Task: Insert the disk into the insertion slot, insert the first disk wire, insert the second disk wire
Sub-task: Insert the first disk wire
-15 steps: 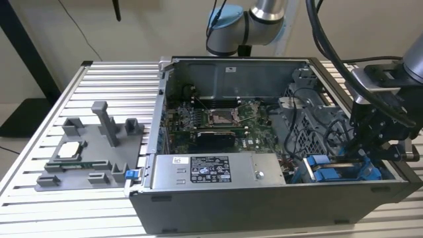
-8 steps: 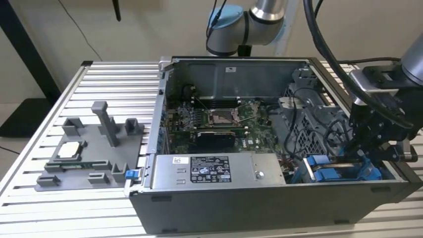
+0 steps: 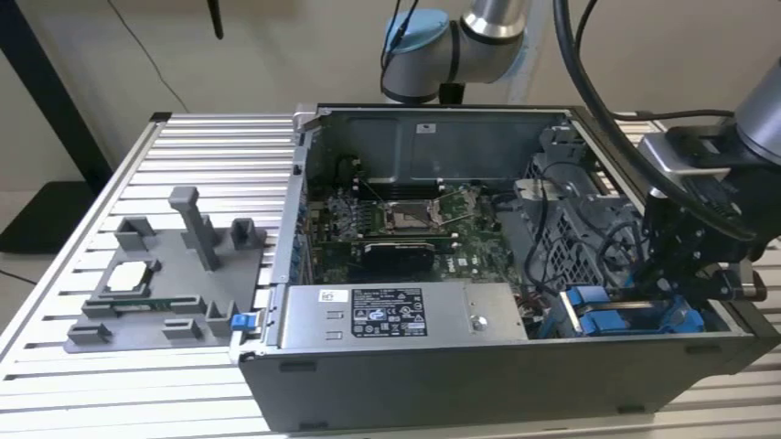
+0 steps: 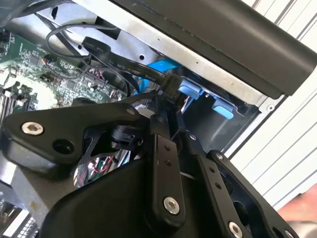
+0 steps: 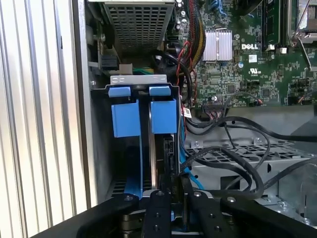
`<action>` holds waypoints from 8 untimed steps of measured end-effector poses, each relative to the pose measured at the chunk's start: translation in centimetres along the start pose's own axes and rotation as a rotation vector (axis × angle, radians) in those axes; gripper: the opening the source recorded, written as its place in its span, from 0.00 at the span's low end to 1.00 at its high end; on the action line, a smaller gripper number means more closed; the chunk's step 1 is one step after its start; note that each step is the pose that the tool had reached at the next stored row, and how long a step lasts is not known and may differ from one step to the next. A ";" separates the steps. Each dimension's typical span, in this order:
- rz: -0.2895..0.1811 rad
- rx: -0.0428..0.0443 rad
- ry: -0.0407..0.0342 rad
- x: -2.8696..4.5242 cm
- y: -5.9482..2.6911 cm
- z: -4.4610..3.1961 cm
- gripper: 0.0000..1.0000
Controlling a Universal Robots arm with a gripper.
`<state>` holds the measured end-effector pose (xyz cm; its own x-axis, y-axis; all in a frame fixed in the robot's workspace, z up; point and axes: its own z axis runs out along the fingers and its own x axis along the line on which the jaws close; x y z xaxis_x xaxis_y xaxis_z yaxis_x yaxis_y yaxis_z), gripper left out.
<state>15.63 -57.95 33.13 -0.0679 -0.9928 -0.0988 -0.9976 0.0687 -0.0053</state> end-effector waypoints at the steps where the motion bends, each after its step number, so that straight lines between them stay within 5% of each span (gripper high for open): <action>1: 0.000 -0.0004 -0.0015 0.01 0.01 0.08 1.00; 5: 0.000 -0.0002 -0.0017 0.00 0.01 -0.05 1.00; 8: 0.000 -0.0002 -0.0025 -0.11 0.01 -1.13 1.00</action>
<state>15.61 -57.95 34.27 -0.0678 -0.9925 -0.1013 -0.9976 0.0687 -0.0051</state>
